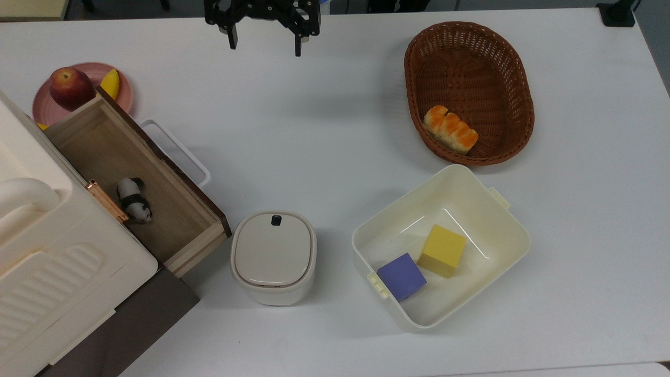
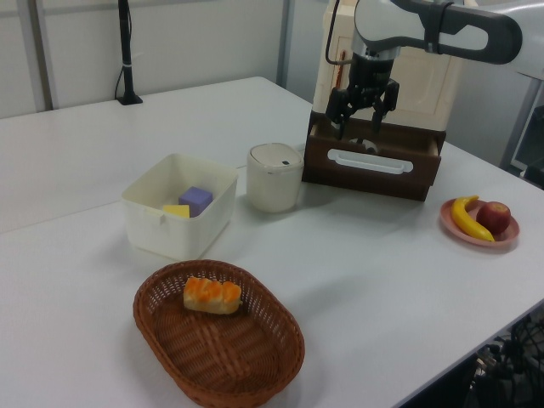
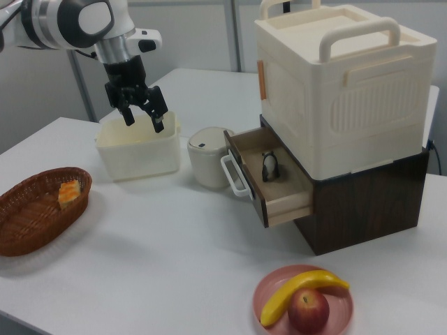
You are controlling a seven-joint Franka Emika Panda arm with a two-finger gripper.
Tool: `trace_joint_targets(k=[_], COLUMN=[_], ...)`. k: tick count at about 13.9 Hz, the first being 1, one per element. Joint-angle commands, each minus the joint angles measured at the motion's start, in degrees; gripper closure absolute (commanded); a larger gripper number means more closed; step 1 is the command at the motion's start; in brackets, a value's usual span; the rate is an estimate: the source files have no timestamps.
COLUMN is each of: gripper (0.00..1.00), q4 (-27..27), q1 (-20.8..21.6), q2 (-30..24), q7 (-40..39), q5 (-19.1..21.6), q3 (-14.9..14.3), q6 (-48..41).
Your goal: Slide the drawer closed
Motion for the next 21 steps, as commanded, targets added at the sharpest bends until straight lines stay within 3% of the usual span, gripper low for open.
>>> trace_joint_targets(k=[1,7,8,9,10,21], gripper=[0.0,0.04,0.57,0.94,1.0,1.0], q4=[-1.8,-1.8,-1.8,-1.8,-1.8,-2.4], q1=[0.3,0.2,0.0,-0.6,-0.7,-1.4], q2=[-1.8,-1.8,-1.7,-1.6,-1.7,-0.6], q7=[-1.4,-0.9,-1.4,-2.9,-4.1,1.0], q5=[1.5,1.5,2.2,4.2,5.5,6.6], q3=[-0.4,-0.4,-0.5,-0.5,-0.6,-0.5], q6=[-0.4,-1.1,-0.9,-0.6,-0.9,1.6])
